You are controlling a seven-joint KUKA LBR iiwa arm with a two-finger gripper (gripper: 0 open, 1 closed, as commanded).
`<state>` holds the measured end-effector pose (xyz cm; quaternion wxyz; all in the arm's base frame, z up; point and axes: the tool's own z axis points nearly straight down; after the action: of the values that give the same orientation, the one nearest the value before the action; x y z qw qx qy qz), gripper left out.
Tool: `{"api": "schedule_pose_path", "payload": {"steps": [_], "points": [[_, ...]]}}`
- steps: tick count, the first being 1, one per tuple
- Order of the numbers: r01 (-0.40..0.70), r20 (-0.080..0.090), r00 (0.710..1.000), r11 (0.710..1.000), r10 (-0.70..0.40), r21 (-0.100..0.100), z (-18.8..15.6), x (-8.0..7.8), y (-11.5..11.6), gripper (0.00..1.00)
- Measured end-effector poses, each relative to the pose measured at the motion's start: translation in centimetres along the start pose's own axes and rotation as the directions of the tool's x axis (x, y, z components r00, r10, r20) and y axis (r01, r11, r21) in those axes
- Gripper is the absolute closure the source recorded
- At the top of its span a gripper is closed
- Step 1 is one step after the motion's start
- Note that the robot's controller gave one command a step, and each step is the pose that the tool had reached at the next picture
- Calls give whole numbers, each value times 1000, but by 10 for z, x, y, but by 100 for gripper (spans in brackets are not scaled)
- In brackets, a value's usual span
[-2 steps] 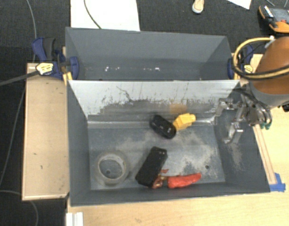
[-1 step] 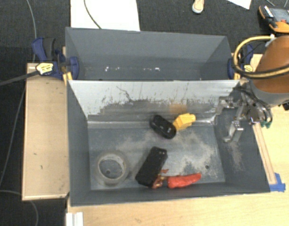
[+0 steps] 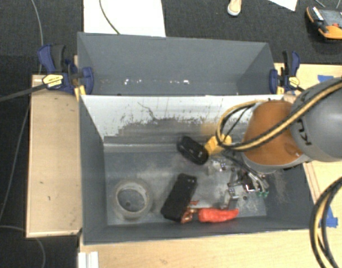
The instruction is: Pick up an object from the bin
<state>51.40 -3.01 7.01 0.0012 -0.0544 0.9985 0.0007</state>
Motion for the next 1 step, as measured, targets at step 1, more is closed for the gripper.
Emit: {"api": "schedule_pose_path", "payload": {"steps": [1], "points": [[-63, 18, 998, 998, 63, 10, -76, 21, 0, 0]]}}
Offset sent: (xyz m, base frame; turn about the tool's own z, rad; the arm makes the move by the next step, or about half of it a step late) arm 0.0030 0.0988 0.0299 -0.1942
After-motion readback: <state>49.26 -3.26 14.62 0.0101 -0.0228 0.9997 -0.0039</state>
